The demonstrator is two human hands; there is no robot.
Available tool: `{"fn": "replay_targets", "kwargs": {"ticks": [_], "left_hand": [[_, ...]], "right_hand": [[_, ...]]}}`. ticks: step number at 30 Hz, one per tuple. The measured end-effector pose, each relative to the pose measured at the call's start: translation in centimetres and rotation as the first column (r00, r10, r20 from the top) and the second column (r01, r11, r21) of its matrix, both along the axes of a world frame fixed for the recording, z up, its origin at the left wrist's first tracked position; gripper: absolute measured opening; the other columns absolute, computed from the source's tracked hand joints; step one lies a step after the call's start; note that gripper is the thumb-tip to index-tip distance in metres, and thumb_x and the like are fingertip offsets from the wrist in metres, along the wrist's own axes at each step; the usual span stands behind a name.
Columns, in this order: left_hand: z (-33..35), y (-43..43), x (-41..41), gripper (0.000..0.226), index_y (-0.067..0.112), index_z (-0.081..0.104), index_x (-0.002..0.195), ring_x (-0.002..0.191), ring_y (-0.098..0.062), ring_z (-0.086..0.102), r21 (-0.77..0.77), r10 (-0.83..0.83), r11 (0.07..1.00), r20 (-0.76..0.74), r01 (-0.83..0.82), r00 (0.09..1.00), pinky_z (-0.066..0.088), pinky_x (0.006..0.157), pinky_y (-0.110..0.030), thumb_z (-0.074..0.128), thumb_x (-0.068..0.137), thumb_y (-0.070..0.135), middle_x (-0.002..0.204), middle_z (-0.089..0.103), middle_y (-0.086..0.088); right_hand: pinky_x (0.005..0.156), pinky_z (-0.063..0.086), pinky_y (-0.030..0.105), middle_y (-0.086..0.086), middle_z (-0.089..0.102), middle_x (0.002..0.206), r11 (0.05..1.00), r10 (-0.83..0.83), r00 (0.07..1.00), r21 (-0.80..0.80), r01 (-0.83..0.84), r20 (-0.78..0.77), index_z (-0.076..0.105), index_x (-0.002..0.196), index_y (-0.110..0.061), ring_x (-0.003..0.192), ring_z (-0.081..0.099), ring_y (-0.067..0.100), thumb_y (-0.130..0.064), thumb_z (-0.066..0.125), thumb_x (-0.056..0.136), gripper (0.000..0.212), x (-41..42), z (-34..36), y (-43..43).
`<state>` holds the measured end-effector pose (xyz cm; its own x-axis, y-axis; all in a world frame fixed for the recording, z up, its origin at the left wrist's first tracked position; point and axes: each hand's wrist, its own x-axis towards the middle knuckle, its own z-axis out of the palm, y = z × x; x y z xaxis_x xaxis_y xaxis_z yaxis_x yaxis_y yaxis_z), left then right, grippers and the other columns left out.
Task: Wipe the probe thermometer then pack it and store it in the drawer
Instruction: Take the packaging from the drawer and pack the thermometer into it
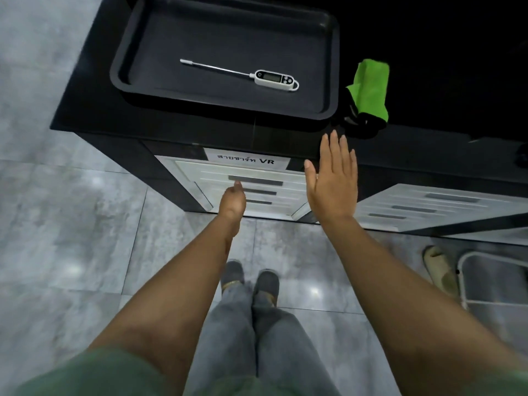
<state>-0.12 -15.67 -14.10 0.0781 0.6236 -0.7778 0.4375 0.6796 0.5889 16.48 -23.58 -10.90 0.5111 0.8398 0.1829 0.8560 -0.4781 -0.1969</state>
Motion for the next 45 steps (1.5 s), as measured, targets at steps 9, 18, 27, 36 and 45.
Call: {"fn": "replay_targets", "kwargs": {"ticks": [9, 18, 27, 36, 45], "left_hand": [[-6.5, 3.3, 3.2, 0.061, 0.011, 0.027, 0.152, 0.135, -0.026, 0.043, -0.399, 0.561, 0.815, 0.366, -0.419, 0.743, 0.034, 0.105, -0.033, 0.022, 0.103, 0.047, 0.151, 0.041, -0.009], [-8.6, 3.0, 3.8, 0.055, 0.004, 0.051, 0.107, 0.122, -0.030, 0.051, -0.489, 0.727, 0.686, 0.426, -0.539, 0.539, 0.034, 0.110, -0.038, 0.019, 0.102, 0.049, 0.103, 0.056, -0.014], [-7.5, -0.8, 0.8, 0.063, 0.002, 0.048, 0.129, 0.127, -0.030, 0.051, -0.533, 0.740, 0.662, 0.349, -0.527, 0.576, 0.026, 0.117, -0.040, 0.015, 0.103, 0.048, 0.124, 0.058, -0.017], [-7.4, -6.2, -3.2, 0.044, 0.004, 0.056, 0.089, 0.082, -0.026, 0.058, -0.514, 0.691, 0.687, 0.246, -0.513, 0.680, 0.031, 0.114, -0.041, 0.028, 0.100, 0.034, 0.092, 0.061, -0.015], [-5.5, -7.4, -4.6, 0.061, -0.001, 0.047, 0.135, 0.125, -0.031, 0.050, -0.493, 0.645, 0.716, 0.199, -0.494, 0.737, 0.030, 0.112, -0.040, 0.019, 0.104, 0.044, 0.110, 0.058, -0.015]], "right_hand": [[0.122, 0.013, 0.039, 0.009, 0.035, 0.155, 0.974, -0.047, 0.983, 0.228, 0.005, 0.179, 0.035, 0.148, -0.007, 0.146, 0.027, 0.025, -0.046, 0.033, 0.101, 0.062, 0.4, -3.0, 0.7], [0.120, 0.018, 0.042, 0.010, 0.041, 0.152, 0.958, -0.058, 0.971, 0.286, -0.011, 0.231, 0.042, 0.145, -0.005, 0.142, 0.034, 0.026, -0.050, 0.038, 0.098, 0.065, 0.7, -3.8, 0.9], [0.122, 0.014, 0.041, 0.009, 0.034, 0.156, 0.980, -0.029, 0.981, 0.199, -0.009, 0.191, 0.035, 0.149, -0.007, 0.146, 0.027, 0.025, -0.049, 0.035, 0.100, 0.064, 0.5, -2.5, 0.4], [0.123, 0.004, 0.039, 0.007, 0.017, 0.162, 1.000, 0.003, 0.996, 0.007, -0.004, 0.092, 0.018, 0.154, -0.010, 0.151, 0.010, 0.022, -0.049, 0.026, 0.100, 0.067, 0.2, -0.9, -0.1], [0.123, -0.001, 0.039, 0.008, 0.005, 0.164, 0.992, 0.003, 0.999, -0.126, 0.003, 0.047, 0.008, 0.155, -0.010, 0.151, 0.000, 0.021, -0.050, 0.021, 0.100, 0.070, -0.1, 0.3, -0.1]]}}
